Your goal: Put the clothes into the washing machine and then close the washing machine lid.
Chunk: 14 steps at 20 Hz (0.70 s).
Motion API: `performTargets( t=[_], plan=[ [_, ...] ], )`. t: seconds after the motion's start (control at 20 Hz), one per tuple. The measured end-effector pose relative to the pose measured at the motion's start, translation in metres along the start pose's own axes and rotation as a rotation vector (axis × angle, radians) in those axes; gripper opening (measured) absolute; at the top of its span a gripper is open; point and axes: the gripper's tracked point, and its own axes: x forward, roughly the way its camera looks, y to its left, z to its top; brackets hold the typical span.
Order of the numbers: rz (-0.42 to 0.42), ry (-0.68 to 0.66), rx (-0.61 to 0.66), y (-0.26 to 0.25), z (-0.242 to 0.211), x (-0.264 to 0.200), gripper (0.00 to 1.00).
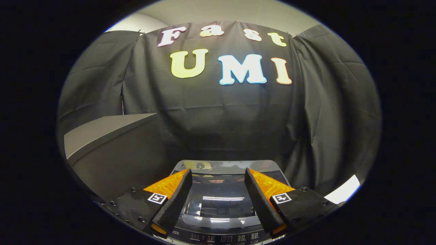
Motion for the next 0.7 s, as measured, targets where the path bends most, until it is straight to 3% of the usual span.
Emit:
performTargets(
  t=[0.4, 0.7],
  plan=[
    [0.014, -0.043, 0.004, 0.007, 0.006, -0.009, 0.96],
    [0.000, -0.115, 0.019, 0.007, 0.035, -0.052, 0.96]
  ],
)
